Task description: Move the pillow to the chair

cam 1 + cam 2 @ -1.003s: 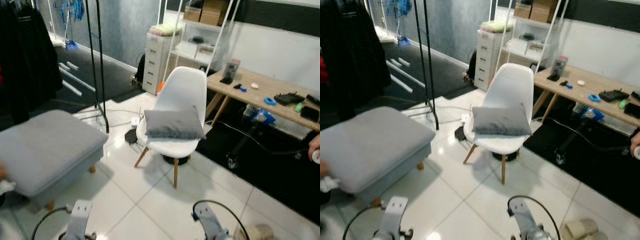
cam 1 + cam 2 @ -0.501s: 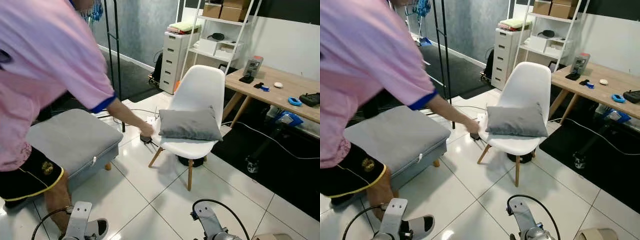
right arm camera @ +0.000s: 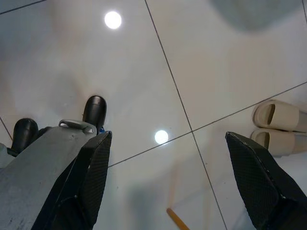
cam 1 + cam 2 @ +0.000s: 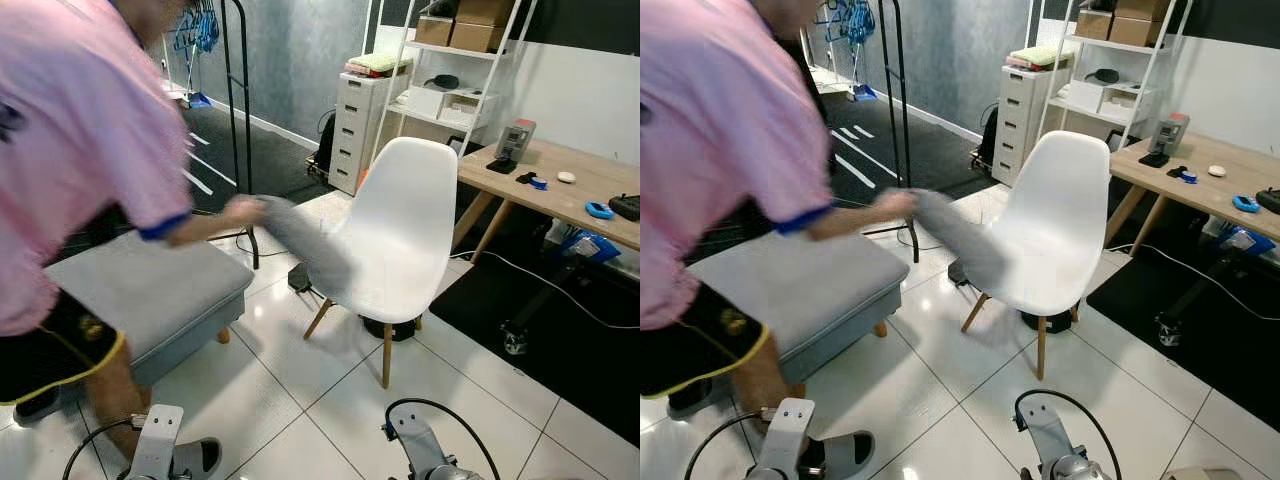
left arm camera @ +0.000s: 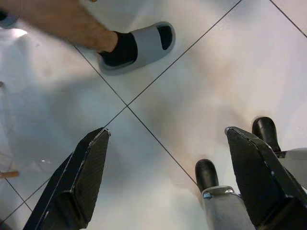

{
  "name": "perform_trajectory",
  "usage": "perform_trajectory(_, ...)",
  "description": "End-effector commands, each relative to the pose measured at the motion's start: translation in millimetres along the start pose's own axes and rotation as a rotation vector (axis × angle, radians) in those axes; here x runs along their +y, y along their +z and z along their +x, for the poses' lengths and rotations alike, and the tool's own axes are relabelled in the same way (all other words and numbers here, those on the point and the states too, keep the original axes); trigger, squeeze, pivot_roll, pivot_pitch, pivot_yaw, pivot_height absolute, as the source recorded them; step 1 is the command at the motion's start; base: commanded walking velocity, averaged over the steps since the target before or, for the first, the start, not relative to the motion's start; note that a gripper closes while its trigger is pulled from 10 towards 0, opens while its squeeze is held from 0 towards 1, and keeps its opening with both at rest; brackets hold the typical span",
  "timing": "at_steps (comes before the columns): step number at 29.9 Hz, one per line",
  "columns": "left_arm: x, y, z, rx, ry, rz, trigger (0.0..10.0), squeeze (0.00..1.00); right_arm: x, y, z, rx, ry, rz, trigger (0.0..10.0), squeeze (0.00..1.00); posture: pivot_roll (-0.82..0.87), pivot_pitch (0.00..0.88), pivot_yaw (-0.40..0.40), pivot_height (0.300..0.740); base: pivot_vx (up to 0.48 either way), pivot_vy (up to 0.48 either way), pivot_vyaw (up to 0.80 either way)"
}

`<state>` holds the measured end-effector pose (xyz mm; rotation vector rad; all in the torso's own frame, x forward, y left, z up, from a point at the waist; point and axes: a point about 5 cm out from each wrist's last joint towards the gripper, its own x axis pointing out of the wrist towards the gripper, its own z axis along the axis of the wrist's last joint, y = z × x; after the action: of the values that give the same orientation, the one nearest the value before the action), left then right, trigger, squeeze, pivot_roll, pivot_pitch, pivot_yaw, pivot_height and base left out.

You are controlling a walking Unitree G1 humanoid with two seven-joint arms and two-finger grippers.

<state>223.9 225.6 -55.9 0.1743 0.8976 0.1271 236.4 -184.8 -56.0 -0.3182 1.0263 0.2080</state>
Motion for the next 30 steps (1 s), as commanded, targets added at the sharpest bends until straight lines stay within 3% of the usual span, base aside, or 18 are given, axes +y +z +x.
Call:
perform_trajectory(1,-1.6,-3.8,-0.3,0.014,-0.007,0.001,10.0,0.00,-1.0,1.3,-0.2,-0.007,-0.003,0.011,10.0,0.00,-0.10,0.000,-0.069,0.740,0.000,0.000,0.00)
perform_trajectory(16,-1.7,-1.8,0.0,0.012,-0.003,0.002,10.0,0.00,0.3,3.6,-0.2,-0.036,0.021,0.018,10.0,0.00,-0.10,0.000,-0.070,0.740,0.000,0.000,0.00)
perform_trajectory(30,-3.2,4.4,0.7,0.000,-0.007,-0.006,10.0,0.00,2.6,3.6,-0.3,-0.034,0.069,0.016,10.0,0.00,-0.10,0.000,-0.072,0.740,0.000,0.000,0.79)
